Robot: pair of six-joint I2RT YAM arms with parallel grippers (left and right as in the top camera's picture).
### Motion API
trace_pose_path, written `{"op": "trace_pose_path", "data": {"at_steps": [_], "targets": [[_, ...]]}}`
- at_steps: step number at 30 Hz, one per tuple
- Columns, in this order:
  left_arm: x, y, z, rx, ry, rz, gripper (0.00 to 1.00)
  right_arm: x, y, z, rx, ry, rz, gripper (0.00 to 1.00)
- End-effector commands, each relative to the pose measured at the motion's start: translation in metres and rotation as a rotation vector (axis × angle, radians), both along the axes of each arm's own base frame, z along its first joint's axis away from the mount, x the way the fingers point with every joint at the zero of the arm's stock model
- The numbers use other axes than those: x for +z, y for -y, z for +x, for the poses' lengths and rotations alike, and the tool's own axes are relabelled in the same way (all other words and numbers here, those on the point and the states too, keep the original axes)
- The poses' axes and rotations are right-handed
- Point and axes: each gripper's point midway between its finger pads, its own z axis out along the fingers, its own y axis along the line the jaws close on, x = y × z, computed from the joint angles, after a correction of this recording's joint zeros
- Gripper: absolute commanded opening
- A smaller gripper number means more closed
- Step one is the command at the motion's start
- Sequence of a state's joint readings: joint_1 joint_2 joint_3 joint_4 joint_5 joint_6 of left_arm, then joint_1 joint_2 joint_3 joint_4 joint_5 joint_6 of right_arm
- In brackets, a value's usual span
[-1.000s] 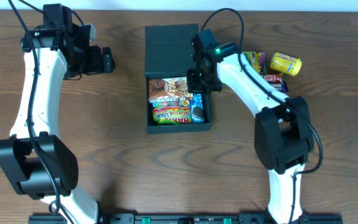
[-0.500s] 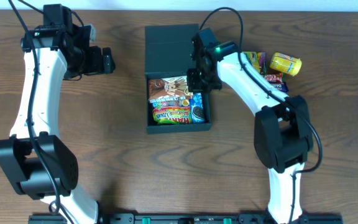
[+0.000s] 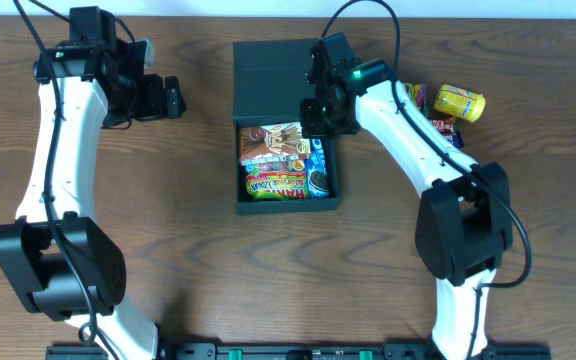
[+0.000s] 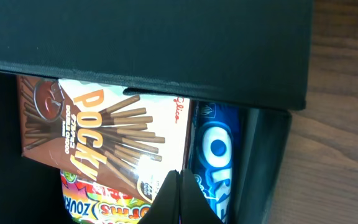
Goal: Pack container
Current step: 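Push the brown Pocky box down into the box with the right gripper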
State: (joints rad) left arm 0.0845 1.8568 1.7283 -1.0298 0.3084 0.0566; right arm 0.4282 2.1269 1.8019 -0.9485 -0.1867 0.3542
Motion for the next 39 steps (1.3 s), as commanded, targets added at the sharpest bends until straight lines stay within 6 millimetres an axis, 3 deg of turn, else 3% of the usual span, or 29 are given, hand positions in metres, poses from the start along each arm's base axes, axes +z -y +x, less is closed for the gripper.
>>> {"op": "trace_pose_path", "data": {"at_steps": [1, 14, 29, 33, 36, 39], "targets": [[0.005, -0.002, -0.002, -0.001, 0.010, 0.000, 0.95, 0.008, 0.000, 0.007, 0.012, 0.029, 0.012, 0.01], [0.005, -0.002, -0.002, -0.001, 0.010, 0.000, 0.95, -0.034, -0.011, 0.001, 0.060, -0.044, 0.010, 0.01], [0.005, -0.002, -0.002, -0.001, 0.009, 0.000, 0.95, -0.054, -0.014, -0.001, 0.080, -0.079, 0.008, 0.01], [0.005, -0.002, -0.002, -0.001, 0.009, 0.000, 0.95, -0.047, -0.013, 0.003, 0.078, -0.063, 0.014, 0.01], [0.005, -0.002, -0.002, -0.001, 0.010, 0.000, 0.95, -0.023, -0.011, 0.012, 0.071, -0.015, 0.032, 0.01], [0.005, -0.002, -0.002, -0.001, 0.010, 0.000, 0.95, 0.014, -0.011, 0.026, 0.075, 0.070, 0.060, 0.01]]}}
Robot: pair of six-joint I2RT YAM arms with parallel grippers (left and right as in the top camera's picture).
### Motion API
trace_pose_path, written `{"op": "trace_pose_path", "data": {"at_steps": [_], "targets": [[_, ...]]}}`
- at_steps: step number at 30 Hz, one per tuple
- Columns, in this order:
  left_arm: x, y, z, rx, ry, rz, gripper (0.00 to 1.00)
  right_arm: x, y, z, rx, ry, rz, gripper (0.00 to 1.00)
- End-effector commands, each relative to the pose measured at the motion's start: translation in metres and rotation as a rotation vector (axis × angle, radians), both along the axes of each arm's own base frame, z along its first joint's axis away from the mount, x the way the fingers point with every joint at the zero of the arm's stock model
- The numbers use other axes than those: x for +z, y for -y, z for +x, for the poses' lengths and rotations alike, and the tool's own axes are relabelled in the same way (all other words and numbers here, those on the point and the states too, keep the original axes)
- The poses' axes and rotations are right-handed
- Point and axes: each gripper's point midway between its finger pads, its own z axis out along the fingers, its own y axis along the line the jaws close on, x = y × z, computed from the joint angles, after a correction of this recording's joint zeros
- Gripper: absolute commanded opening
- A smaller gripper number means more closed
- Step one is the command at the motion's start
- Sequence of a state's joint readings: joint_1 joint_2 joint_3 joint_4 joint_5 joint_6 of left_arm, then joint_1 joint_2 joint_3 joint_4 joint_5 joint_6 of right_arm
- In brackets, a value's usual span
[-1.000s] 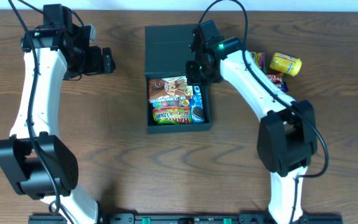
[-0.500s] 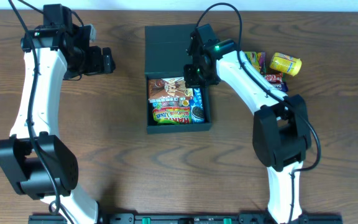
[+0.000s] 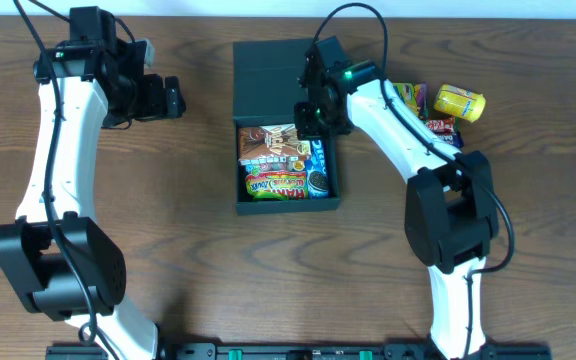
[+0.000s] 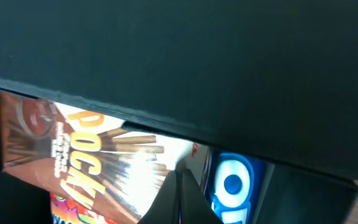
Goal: Pack container
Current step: 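Push the brown Pocky box down into the box with the right gripper, then withdraw the right gripper to the snacks at the right side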
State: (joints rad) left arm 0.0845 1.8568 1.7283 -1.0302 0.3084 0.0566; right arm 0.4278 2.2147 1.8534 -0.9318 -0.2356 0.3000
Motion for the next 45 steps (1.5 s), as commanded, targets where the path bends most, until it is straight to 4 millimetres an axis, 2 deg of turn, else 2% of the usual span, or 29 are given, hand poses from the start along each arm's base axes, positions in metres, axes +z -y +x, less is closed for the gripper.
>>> {"op": "trace_pose_path", "data": {"at_steps": [1, 5, 8, 10, 19, 23, 25, 30, 32, 33, 35, 38, 41, 45], "targets": [[0.005, -0.002, -0.002, -0.001, 0.010, 0.000, 0.95, 0.051, 0.003, 0.023, 0.006, 0.124, 0.051, 0.01], [0.005, -0.002, -0.002, -0.001, 0.010, 0.000, 0.95, 0.105, 0.018, 0.043, -0.033, 0.249, 0.097, 0.01], [0.005, -0.002, -0.002, -0.001, 0.010, 0.000, 0.95, 0.120, 0.036, 0.052, -0.067, 0.270, 0.135, 0.01], [0.005, -0.002, -0.002, -0.001, 0.010, 0.000, 0.95, 0.123, 0.046, 0.056, -0.081, 0.254, 0.184, 0.01], [0.005, -0.002, -0.002, -0.001, 0.011, 0.000, 0.95, 0.120, 0.122, 0.077, -0.242, 0.232, 0.215, 0.01], [0.005, -0.002, -0.002, -0.001, 0.011, 0.000, 0.95, 0.115, 0.137, 0.075, -0.277, 0.197, 0.240, 0.01], [0.005, -0.002, -0.002, -0.001, 0.011, 0.000, 0.95, 0.107, 0.143, 0.072, -0.313, 0.166, 0.240, 0.02], [0.005, -0.002, -0.002, -0.001, 0.011, 0.000, 0.95, 0.069, 0.157, 0.063, -0.393, 0.088, 0.241, 0.06], [0.005, -0.002, -0.002, -0.001, 0.011, 0.000, 0.95, 0.054, 0.166, 0.062, -0.450, 0.061, 0.249, 0.13], [0.005, -0.002, -0.002, -0.001, 0.010, 0.000, 0.95, 0.049, 0.173, 0.062, -0.475, 0.058, 0.256, 0.21], [0.005, -0.002, -0.002, -0.001, 0.010, 0.000, 0.95, 0.043, 0.186, 0.067, -0.496, 0.081, 0.260, 0.54], [0.005, -0.002, -0.002, -0.001, 0.011, 0.000, 0.96, 0.041, 0.209, 0.077, -0.525, 0.134, 0.242, 0.80], [0.005, -0.002, -0.002, -0.001, 0.011, 0.000, 0.95, 0.044, 0.214, 0.085, -0.453, 0.209, 0.220, 0.92], [0.005, -0.002, -0.002, 0.000, 0.010, -0.001, 0.95, 0.046, 0.214, 0.091, -0.389, 0.263, 0.196, 0.97]]}}
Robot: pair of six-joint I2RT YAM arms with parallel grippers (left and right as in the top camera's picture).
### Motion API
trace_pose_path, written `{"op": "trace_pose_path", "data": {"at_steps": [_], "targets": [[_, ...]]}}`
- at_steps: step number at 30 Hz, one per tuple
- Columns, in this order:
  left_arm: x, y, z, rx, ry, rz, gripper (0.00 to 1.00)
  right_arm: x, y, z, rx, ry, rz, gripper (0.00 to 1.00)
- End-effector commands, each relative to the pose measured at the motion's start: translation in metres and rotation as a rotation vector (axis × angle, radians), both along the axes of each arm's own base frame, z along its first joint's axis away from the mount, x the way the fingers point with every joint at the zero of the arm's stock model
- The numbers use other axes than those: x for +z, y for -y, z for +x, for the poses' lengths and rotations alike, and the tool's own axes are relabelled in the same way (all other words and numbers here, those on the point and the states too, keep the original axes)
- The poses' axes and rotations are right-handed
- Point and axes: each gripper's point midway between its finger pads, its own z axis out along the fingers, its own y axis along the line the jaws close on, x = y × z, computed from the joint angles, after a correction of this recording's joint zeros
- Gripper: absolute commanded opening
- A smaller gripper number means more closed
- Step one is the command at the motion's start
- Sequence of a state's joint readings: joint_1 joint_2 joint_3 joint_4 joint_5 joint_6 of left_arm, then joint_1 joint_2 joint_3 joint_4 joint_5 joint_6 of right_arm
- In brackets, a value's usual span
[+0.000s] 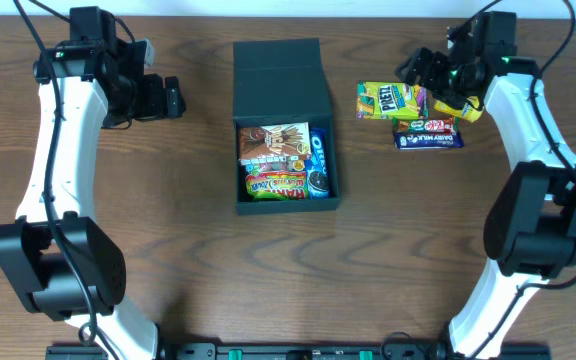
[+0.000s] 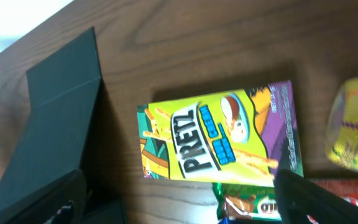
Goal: Pack container
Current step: 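Withdraw the right gripper to the snacks at the right side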
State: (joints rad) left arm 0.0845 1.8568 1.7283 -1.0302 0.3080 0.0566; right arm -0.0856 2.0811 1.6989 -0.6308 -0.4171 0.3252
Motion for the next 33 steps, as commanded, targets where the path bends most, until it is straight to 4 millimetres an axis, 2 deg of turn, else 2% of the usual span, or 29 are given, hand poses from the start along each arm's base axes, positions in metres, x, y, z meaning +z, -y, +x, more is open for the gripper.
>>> {"op": "trace_pose_path", "data": {"at_steps": [1, 8, 18, 21, 29, 33], "targets": [[0.005, -0.002, -0.002, 0.000, 0.010, -0.001, 0.95, -0.005, -0.003, 0.001, 0.062, 0.025, -0.038, 0.98], [0.005, -0.002, -0.002, 0.000, 0.011, -0.001, 0.96, -0.018, -0.007, 0.010, 0.070, 0.036, -0.039, 0.98], [0.005, -0.002, -0.002, 0.010, 0.008, -0.005, 0.95, -0.009, -0.007, 0.033, 0.055, 0.144, -0.094, 0.99], [0.005, -0.002, -0.002, 0.010, 0.008, -0.005, 0.96, -0.012, -0.007, 0.037, 0.052, 0.154, -0.091, 0.99], [0.005, -0.002, -0.002, 0.014, 0.007, -0.006, 0.95, -0.022, -0.008, 0.034, 0.052, 0.122, -0.086, 0.99], [0.005, -0.002, -0.002, 0.016, 0.006, -0.007, 0.95, -0.023, -0.008, 0.031, -0.015, 0.072, -0.038, 0.99]]}}
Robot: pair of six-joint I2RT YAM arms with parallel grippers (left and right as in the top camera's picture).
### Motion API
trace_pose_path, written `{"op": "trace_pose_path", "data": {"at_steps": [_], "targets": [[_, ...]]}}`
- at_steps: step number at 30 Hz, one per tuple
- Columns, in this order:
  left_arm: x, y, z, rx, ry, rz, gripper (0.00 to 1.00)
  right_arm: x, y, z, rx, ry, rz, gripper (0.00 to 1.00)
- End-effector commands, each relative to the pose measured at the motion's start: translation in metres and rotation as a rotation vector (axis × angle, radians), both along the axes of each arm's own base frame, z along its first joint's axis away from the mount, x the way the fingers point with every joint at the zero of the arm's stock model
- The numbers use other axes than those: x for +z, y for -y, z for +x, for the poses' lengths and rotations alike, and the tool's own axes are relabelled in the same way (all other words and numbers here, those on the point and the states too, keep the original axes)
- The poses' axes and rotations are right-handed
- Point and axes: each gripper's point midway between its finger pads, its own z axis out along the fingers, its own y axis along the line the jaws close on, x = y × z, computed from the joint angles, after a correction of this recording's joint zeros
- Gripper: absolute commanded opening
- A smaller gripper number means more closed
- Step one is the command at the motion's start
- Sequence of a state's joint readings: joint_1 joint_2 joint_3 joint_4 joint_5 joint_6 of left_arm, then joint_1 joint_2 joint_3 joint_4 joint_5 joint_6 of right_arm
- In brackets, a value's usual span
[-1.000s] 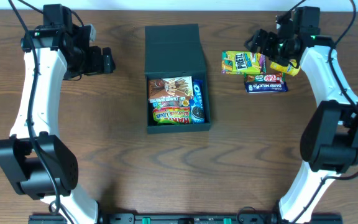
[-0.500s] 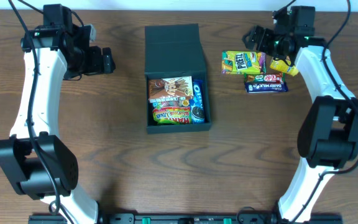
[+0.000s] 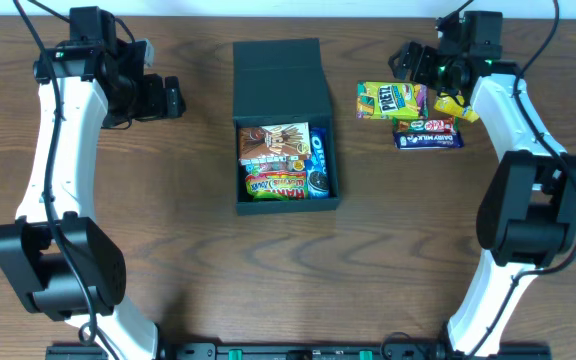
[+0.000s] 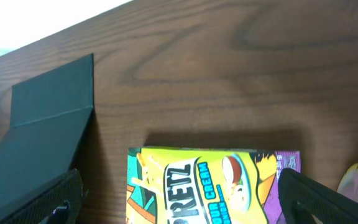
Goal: Pack container
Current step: 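Withdraw the right gripper to the snacks at the right side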
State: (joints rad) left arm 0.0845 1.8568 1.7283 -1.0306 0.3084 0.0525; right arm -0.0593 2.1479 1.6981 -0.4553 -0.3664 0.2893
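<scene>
The black container point(image 3: 240, 165) stands at the table's middle with its lid point(image 3: 278, 68) folded open toward the far edge. A Pocky box point(image 3: 273, 143), an Oreo pack point(image 3: 319, 150) and a green sweets bag point(image 3: 276, 184) lie inside it. My right gripper point(image 3: 414, 62) is open over the far end of the yellow Pretz box point(image 3: 392, 100). In the right wrist view the Pretz box point(image 4: 207, 186) lies between the two spread fingers point(image 4: 321, 198), untouched. My left gripper point(image 3: 171, 97) hovers far left of the container, holding nothing.
Beside the Pretz box lie a red KitKat bar point(image 3: 429, 125), a dark blue bar point(image 3: 428, 141) and a yellow pack point(image 3: 458, 104), which also shows at the right edge of the wrist view. The container's lid point(image 4: 39, 134) is at the left.
My right gripper has shifted a little to the left and toward the far edge over the Pretz box, which now sits lower in the wrist view. It is still open. The left arm is unmoved.
My right gripper was shut over the container's back right corner, above the Pocky and Oreo, then closer under the lid's edge. Later it was open at the far right over the Pretz box, and it stays there now.
</scene>
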Motion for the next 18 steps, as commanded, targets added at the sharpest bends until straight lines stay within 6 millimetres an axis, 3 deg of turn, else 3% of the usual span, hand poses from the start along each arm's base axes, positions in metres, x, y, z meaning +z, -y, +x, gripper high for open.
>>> {"op": "trace_pose_path", "data": {"at_steps": [1, 6, 8, 13, 15, 18], "targets": [[0.005, -0.002, -0.002, 0.013, 0.007, -0.005, 0.95, -0.009, -0.002, -0.003, -0.077, -0.064, 0.047, 0.97], [0.005, -0.002, -0.002, 0.013, 0.007, -0.005, 0.96, -0.001, 0.013, -0.015, -0.323, -0.215, 0.081, 0.84], [0.005, -0.002, -0.002, 0.013, 0.008, -0.005, 0.95, 0.020, 0.013, -0.014, -0.347, -0.219, 0.047, 0.97], [0.005, -0.002, -0.002, 0.013, 0.004, -0.005, 0.95, 0.060, -0.018, 0.001, -0.222, -0.121, 0.064, 0.99], [0.005, -0.002, -0.003, 0.013, 0.002, -0.005, 0.95, 0.063, -0.035, -0.004, -0.165, -0.139, 0.123, 0.99], [0.005, -0.002, -0.003, 0.013, 0.003, -0.005, 0.95, 0.056, -0.041, -0.012, -0.149, -0.180, 0.137, 0.99]]}}
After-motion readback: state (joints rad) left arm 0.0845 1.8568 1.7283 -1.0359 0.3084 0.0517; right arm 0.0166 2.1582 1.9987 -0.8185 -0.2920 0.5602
